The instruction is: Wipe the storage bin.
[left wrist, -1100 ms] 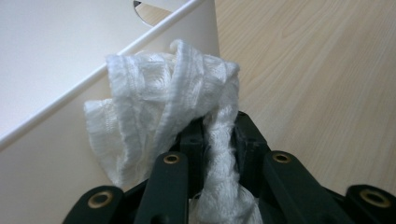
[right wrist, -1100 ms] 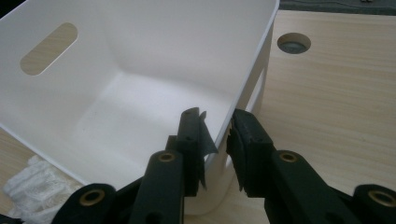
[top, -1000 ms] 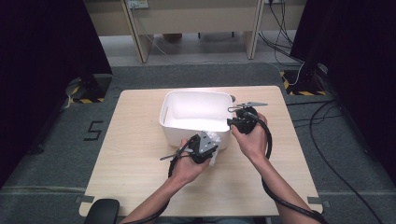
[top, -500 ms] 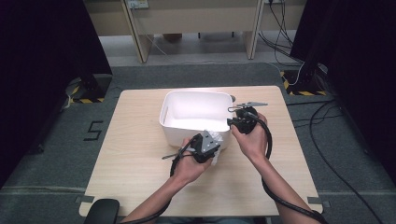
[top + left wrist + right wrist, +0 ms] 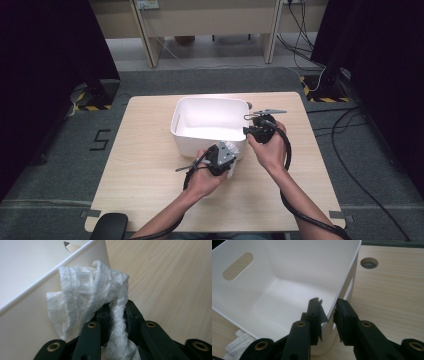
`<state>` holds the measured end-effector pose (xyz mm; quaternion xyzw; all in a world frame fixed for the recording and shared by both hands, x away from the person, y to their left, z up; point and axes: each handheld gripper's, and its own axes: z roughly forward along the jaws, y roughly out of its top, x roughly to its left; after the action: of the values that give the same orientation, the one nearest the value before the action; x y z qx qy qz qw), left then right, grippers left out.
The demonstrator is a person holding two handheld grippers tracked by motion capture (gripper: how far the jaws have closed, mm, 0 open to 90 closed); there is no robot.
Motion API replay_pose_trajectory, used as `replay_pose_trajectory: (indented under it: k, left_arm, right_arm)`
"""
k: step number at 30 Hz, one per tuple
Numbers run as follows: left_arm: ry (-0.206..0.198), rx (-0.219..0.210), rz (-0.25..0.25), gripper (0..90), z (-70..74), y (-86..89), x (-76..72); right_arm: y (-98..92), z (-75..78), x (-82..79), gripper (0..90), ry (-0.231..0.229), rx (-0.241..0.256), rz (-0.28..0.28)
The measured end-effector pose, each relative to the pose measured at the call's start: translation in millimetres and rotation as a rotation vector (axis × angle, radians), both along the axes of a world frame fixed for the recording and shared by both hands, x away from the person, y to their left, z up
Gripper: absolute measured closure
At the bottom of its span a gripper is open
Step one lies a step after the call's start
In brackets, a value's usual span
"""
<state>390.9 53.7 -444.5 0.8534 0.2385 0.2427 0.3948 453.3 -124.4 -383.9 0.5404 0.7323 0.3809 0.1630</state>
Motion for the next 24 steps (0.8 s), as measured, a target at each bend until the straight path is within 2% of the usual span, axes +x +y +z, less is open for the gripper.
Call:
replay_pose_trajectory:
  k: [24]
  left_arm:
    - [0.031,0.045,-0.002,77.1,-24.1,-3.4,2.8]
  right_arm:
    - [0.1,0.0,-0.4,74.4,-0.003,-0.005,0.005]
